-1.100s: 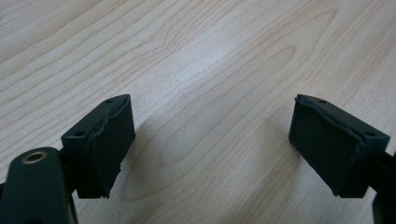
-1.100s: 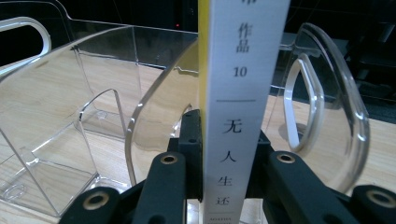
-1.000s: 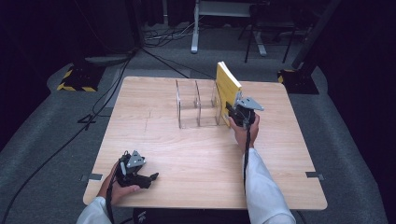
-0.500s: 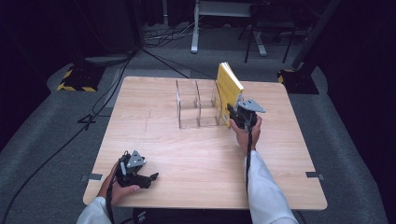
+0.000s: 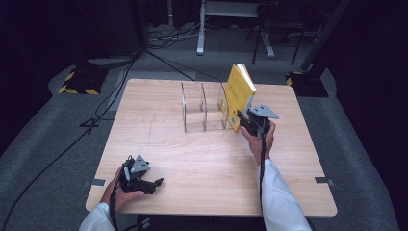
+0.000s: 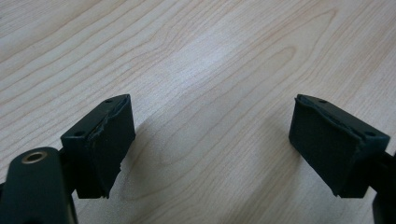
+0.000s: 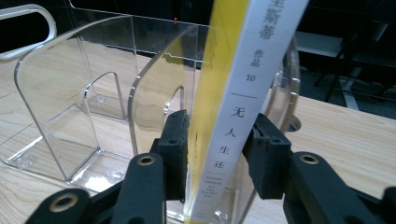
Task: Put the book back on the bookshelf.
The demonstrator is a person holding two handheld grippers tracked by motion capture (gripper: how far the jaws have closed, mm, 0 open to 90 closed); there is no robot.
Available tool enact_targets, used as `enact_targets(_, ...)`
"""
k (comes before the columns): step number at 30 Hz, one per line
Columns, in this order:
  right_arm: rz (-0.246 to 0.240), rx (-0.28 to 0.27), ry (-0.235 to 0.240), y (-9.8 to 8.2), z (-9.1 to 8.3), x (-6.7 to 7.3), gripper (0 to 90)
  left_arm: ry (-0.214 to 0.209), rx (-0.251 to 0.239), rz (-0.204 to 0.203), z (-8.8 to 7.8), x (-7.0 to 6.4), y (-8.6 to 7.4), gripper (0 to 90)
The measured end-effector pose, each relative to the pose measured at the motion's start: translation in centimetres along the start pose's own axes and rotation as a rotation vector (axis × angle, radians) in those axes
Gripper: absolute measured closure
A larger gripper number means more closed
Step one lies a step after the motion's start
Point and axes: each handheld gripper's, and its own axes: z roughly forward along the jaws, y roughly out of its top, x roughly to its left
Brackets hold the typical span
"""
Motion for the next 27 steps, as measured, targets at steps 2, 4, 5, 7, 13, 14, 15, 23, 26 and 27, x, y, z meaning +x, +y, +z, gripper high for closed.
enact_targets(2,0.006,0.004,-0.003,0.0,-0.1,-0.1,61.4,-0.001,0.000,0.000,0.0,0.0,0.0,14.9)
enact_targets(4,0.012,0.004,0.005,-0.1,-0.3,-0.3,61.5,-0.001,0.000,0.000,0.0,0.0,0.0,14.9)
enact_targets(5,0.008,0.007,0.002,-0.1,-0.4,-0.3,61.3,-0.001,0.000,0.000,0.0,0.0,0.0,14.9)
enact_targets(7,0.005,0.010,0.001,0.0,-0.6,-0.2,60.0,-0.001,0.000,0.000,0.0,0.0,0.0,14.9)
enact_targets(13,-0.022,0.019,-0.010,0.1,-1.5,-0.3,55.5,0.000,0.000,0.000,0.0,0.0,0.0,14.9)
enact_targets(14,-0.022,0.024,-0.012,0.1,-1.6,-0.4,55.0,-0.001,0.000,0.000,0.0,0.0,0.0,14.9)
enact_targets(15,-0.022,0.025,-0.004,0.0,-1.7,-0.5,55.1,0.000,0.000,0.000,0.0,0.0,0.0,14.9)
enact_targets(23,-0.055,0.046,0.052,0.2,-2.9,-0.7,49.0,-0.001,0.000,0.000,0.0,0.0,0.0,14.8)
enact_targets(26,-0.078,0.067,0.076,0.3,-3.2,-0.6,45.3,-0.001,0.000,0.000,0.0,0.0,0.0,14.8)
enact_targets(27,-0.085,0.069,0.086,0.3,-3.4,-0.6,44.5,0.000,0.000,0.000,0.0,0.0,0.0,14.9)
